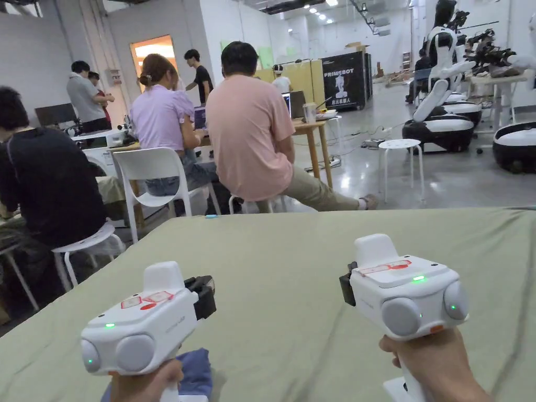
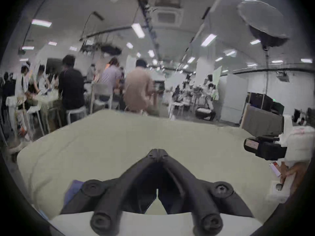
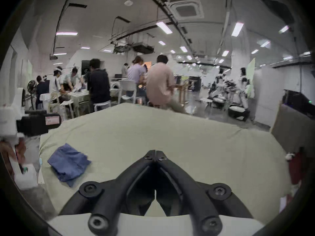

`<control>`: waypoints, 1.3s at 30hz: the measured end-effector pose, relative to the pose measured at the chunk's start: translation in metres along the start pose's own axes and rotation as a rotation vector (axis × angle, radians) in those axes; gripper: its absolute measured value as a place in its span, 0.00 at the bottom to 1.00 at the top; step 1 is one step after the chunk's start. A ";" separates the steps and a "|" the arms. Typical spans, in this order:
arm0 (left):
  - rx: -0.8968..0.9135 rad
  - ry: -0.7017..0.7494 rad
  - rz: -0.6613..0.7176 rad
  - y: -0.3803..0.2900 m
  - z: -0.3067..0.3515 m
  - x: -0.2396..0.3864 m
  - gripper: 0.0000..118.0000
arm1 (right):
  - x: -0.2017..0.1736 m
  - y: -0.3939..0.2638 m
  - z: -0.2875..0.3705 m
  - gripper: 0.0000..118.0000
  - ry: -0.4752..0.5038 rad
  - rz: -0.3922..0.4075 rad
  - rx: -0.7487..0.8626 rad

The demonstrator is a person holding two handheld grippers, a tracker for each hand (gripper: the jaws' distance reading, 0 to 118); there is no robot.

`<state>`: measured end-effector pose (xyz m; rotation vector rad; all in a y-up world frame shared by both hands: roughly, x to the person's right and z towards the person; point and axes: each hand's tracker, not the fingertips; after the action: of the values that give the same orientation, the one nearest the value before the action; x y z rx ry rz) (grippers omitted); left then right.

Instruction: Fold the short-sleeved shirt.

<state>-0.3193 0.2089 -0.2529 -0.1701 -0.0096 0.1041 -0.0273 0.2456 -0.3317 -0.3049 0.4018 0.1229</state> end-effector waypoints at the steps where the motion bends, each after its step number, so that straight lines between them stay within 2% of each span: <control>1: 0.016 -0.015 -0.011 -0.002 0.001 0.034 0.00 | 0.017 0.000 0.018 0.00 -0.024 0.004 0.015; 4: 0.096 -0.040 -0.073 -0.012 0.005 0.112 0.00 | 0.066 -0.011 0.073 0.00 -0.121 0.015 0.061; 7: 0.112 -0.077 -0.043 -0.023 0.013 0.167 0.00 | 0.108 -0.040 0.122 0.00 -0.267 0.006 0.075; 10: 0.167 -0.106 -0.123 -0.046 0.020 0.207 0.00 | 0.135 -0.069 0.156 0.00 -0.338 -0.068 0.093; 11: 0.197 -0.112 -0.184 -0.056 0.022 0.218 0.00 | 0.137 -0.077 0.165 0.00 -0.370 -0.096 0.088; 13: 0.205 -0.129 -0.268 -0.073 0.030 0.233 0.00 | 0.139 -0.092 0.177 0.00 -0.369 -0.100 0.101; 19: 0.195 -0.156 -0.309 -0.102 0.042 0.253 0.00 | 0.131 -0.117 0.185 0.00 -0.424 -0.052 0.204; 22: 0.185 -0.135 -0.305 -0.108 0.045 0.257 0.00 | 0.128 -0.124 0.187 0.00 -0.419 -0.049 0.222; 28: 0.150 -0.025 -0.165 -0.103 0.035 0.252 0.00 | 0.137 -0.140 0.185 0.00 -0.457 -0.099 0.197; 32: 0.177 -0.010 -0.117 -0.100 0.030 0.248 0.00 | 0.138 -0.145 0.183 0.00 -0.479 -0.045 0.185; 36: 0.190 -0.004 -0.145 -0.102 0.029 0.254 0.00 | 0.139 -0.144 0.180 0.00 -0.465 -0.047 0.192; 37: 0.194 -0.004 -0.150 -0.102 0.030 0.256 0.04 | 0.140 -0.143 0.179 0.01 -0.463 -0.048 0.196; 38: 0.199 -0.011 -0.155 -0.102 0.030 0.257 0.19 | 0.138 -0.141 0.178 0.04 -0.459 -0.046 0.199; 39: 0.205 -0.018 -0.158 -0.103 0.029 0.258 0.52 | 0.138 -0.140 0.177 0.21 -0.456 -0.049 0.206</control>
<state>-0.0527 0.1399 -0.2065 0.0371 -0.0298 -0.0512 0.1885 0.1764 -0.1948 -0.0773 -0.0461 0.0980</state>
